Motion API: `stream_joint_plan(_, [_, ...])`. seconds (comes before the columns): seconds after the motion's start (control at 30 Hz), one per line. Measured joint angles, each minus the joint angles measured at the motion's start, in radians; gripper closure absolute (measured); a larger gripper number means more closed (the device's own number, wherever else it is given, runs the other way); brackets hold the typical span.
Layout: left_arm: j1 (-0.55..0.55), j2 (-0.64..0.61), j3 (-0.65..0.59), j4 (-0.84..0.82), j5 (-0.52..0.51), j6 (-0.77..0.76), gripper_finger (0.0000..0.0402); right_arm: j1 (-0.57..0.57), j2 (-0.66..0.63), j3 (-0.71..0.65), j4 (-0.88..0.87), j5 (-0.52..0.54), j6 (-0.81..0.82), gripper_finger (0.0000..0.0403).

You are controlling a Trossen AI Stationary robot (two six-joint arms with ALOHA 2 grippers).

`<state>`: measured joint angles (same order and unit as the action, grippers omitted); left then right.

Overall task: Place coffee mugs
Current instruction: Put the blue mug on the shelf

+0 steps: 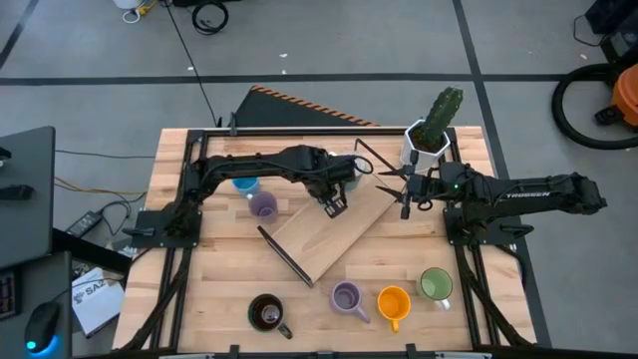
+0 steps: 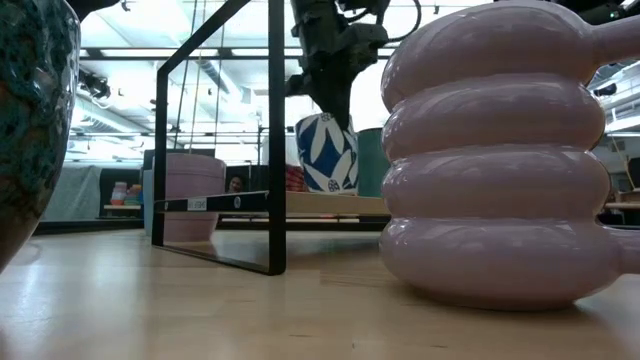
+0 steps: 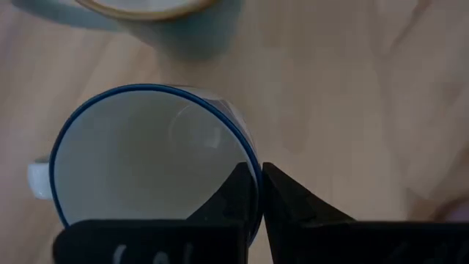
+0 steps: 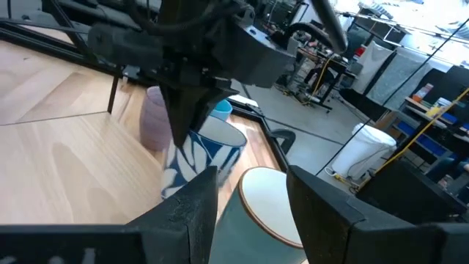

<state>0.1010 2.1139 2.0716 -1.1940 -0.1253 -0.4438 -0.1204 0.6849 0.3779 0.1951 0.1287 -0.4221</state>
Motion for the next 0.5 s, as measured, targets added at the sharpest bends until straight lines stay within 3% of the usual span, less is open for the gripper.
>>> stream_joint_plan(0.13, [-0.012,0.003,0.000,0.021,-0.043,0.015,0.0377,0.000,0.000,0.000,0.000,0.000,0.000,0.0234])
stream_joint_plan(0.5, [-0.022,0.032,-0.001,0.025,-0.039,0.031,0.0376,0.000,0.000,0.000,-0.001,-0.007,0.002,0.0234])
